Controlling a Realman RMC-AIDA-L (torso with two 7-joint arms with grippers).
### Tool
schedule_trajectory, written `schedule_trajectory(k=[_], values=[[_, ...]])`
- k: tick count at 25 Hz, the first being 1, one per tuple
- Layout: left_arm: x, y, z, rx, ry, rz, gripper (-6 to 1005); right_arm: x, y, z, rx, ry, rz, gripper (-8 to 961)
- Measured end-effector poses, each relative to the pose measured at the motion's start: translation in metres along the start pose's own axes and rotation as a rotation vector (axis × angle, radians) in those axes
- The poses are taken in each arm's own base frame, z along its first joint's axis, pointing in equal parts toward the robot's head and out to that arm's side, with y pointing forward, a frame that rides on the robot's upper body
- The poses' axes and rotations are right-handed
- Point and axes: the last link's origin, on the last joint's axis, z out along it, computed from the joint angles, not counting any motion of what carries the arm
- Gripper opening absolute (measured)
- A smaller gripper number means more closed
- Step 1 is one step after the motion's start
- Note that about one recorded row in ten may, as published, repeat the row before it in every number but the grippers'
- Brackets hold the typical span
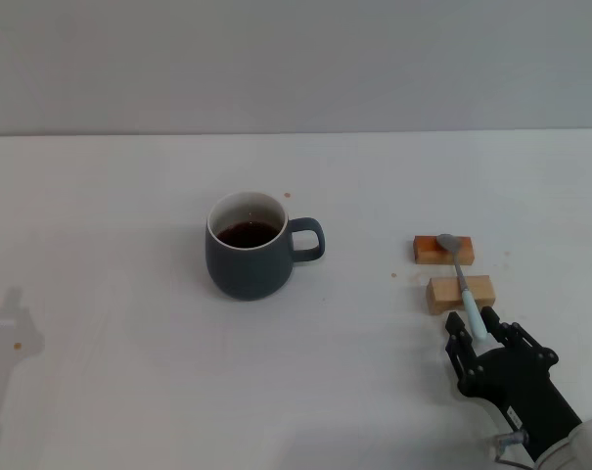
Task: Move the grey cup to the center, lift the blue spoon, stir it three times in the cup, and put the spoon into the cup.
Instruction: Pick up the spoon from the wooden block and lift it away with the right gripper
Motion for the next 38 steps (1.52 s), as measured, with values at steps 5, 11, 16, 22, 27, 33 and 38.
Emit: schedule_trajectory(k=[5, 11, 16, 22, 27, 33, 38], values=[[0.0000, 0.0000, 0.0000, 0.000, 0.000, 0.000, -2, 0.0002, 0.0005, 0.0007, -0.002, 0.003, 0.001, 410], [0.0001, -0.0004, -0.0010, 0.002, 0.002, 0.000, -2, -0.0005, 0.0002, 0.0008, 0.002, -0.001, 0.003, 409], [0.0001, -0.0005, -0.0012, 0.002, 0.001, 0.001, -2, -0.0011, -0.0004, 0.0012, 0.006, -0.004, 0.005, 391], [-0.0002, -0.0005, -0.0012, 0.002, 0.000, 0.002, -2, -0.0009, -0.0003, 0.0015, 0.006, -0.002, 0.005, 368], [-0.0002, -0.0006, -0.0013, 0.002, -0.001, 0.003, -2, -0.0002, -0.0007, 0.0008, 0.014, 0.001, 0.011, 318], [-0.0005, -0.0016, -0.0023, 0.005, -0.003, 0.006, -2, 0.0007, -0.0052, -0.0030, 0.054, -0.005, 0.032, 258], [-0.0006, -0.0018, -0.0027, 0.005, -0.003, 0.006, -2, 0.0006, -0.0042, -0.0044, 0.052, -0.009, 0.025, 200]])
